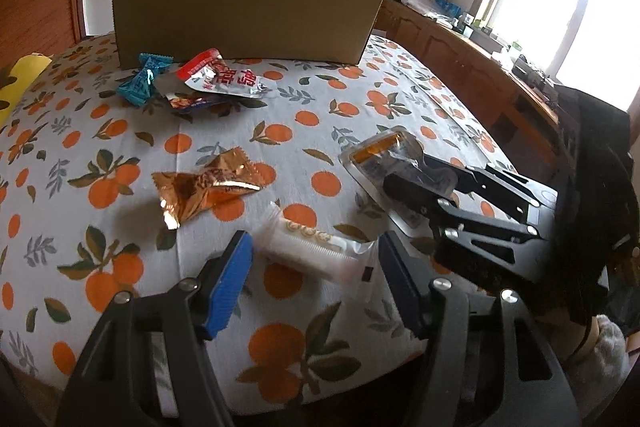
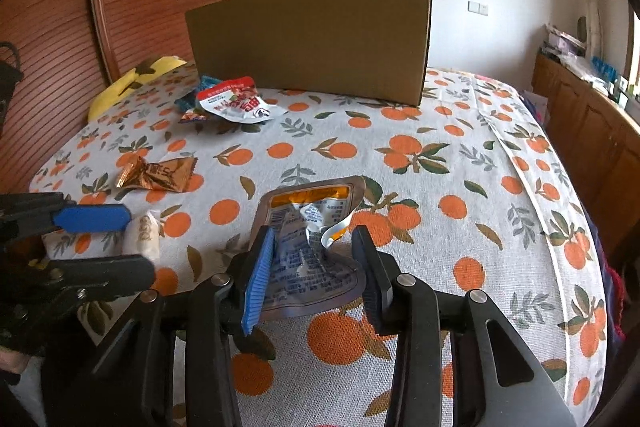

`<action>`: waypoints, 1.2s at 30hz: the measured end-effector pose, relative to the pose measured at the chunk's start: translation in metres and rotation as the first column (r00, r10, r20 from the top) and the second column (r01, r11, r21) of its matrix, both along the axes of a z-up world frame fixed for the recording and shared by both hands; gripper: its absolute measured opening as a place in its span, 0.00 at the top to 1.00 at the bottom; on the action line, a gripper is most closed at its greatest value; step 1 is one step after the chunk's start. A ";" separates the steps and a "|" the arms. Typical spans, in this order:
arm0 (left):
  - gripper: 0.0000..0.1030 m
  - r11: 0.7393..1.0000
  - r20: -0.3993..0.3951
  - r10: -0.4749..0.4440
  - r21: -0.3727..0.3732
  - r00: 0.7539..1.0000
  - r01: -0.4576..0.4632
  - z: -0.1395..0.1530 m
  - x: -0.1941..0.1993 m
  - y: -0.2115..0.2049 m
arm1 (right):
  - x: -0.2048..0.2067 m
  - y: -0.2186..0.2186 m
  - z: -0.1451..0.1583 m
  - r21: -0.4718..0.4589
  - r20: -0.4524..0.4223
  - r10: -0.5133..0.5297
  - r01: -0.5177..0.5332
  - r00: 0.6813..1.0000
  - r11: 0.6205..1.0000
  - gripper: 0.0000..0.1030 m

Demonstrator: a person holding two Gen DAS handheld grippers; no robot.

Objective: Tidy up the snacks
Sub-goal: 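Grasp the white bar packet with the left tool while the right tool holds the silver pouch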

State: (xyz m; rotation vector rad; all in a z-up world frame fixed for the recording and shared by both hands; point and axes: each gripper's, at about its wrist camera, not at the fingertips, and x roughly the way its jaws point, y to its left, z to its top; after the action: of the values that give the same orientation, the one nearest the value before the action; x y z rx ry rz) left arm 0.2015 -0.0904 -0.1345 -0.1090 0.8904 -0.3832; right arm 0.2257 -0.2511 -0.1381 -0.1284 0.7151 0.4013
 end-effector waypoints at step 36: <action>0.75 0.997 -0.011 0.029 0.077 1.000 -0.028 -0.003 0.012 -0.014 | -0.002 0.000 0.000 -0.004 0.003 0.000 0.000 1.000 1.000 0.63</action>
State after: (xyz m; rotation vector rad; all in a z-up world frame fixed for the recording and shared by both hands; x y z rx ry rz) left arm 0.2140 -0.1047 -0.1373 -0.0532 0.9135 -0.3221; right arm 0.2242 -0.2508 -0.1379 -0.1324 0.7130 0.3992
